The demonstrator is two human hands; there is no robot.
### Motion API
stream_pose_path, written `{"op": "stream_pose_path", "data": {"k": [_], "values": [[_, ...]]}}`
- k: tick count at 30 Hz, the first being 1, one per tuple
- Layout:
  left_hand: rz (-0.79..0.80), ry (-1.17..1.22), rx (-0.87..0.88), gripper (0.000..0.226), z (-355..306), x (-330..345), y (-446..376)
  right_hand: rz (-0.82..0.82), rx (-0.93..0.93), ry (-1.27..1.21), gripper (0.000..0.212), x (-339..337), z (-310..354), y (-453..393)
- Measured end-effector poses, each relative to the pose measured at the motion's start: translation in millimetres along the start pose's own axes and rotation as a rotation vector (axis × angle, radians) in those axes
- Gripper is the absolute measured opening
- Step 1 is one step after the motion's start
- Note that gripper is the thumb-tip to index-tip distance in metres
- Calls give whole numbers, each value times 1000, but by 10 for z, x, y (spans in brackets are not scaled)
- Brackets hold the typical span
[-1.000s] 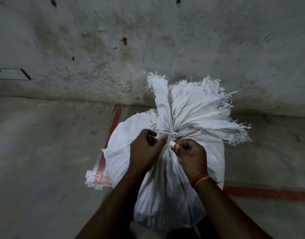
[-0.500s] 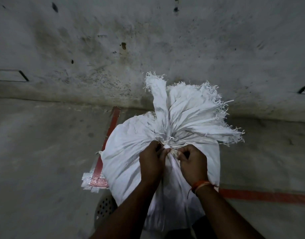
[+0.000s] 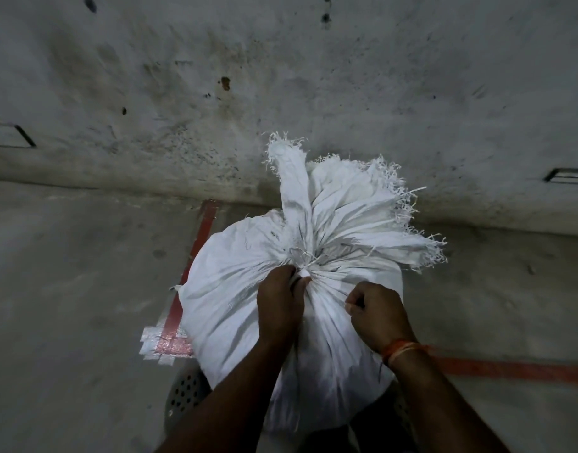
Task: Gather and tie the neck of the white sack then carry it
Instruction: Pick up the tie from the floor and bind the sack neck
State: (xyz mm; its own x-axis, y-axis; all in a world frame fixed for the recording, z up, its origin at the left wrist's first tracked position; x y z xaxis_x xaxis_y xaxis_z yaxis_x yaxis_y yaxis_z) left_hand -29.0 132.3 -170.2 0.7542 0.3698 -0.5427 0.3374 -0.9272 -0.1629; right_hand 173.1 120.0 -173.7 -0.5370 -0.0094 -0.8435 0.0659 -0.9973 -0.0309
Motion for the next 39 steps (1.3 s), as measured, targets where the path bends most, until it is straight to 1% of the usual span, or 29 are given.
{"op": "stream_pose_path", "data": {"k": [2,4,5,7,8,9,10,12,13,14,15,16,18,19,21,24,28,29,31,34,36,37,39], "values": [[-3,7,10,15,0,-16,-13,50,-66,-16,9,33,90,-9],[-1,22,25,15,-5,-40,-36,76,-154,-53,12,31,216,-1],[2,21,40,16,-12,-48,-51,89,-193,-114,16,33,283,10],[20,13,56,17,-12,-47,-86,160,-254,-329,26,71,430,32],[31,13,60,18,-12,-48,-103,202,-299,-396,34,99,504,31],[38,15,66,19,-9,-47,-119,217,-359,-403,42,109,566,18],[43,21,69,19,-8,-50,-129,192,-429,-356,48,102,608,-9],[55,46,63,21,-20,-68,-146,46,-536,-186,54,43,617,-92],[60,55,59,21,-22,-71,-152,0,-527,-150,57,29,574,-128],[70,62,51,23,0,-58,-157,-8,-508,-158,59,45,541,-152],[82,72,39,26,18,-47,-162,8,-512,-168,57,72,538,-172],[95,92,19,29,43,-35,-170,46,-540,-183,50,108,575,-179],[116,137,-23,34,89,-17,-188,120,-596,-181,29,173,640,-188],[120,145,-34,33,102,-13,-193,134,-600,-183,24,173,649,-204],[112,130,-31,33,88,-29,-195,172,-565,-205,27,176,624,-236],[129,121,-44,35,111,-22,-207,257,-568,-191,41,206,594,-208],[164,151,-60,30,138,-1,-231,297,-526,-236,35,196,581,-207],[168,154,-57,29,128,-7,-230,293,-531,-215,35,194,610,-201],[164,148,-35,29,99,-28,-231,227,-574,-144,38,157,650,-209],[147,127,5,30,25,-59,-219,168,-564,-162,40,95,695,-206],[132,111,25,31,-32,-69,-212,151,-559,-139,32,100,712,-233],[124,113,26,30,-43,-69,-209,125,-540,-106,25,98,706,-263],[113,136,12,27,-44,-62,-199,66,-487,-75,21,58,697,-302]]}}
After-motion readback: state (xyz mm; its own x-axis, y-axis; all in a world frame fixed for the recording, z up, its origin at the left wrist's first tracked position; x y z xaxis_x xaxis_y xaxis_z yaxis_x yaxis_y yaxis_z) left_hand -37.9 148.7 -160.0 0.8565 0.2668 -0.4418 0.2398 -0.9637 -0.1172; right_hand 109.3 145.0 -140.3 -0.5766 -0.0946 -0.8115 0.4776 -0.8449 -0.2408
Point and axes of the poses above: each hand's wrist, its own y-axis away from the middle knuckle, its own x-axis out of the palm, z = x × y, the point moved 10 cm from there along -y, towards the middle knuckle, and after that the axes turned 11 degrees about -x, right-handed, at the moved point
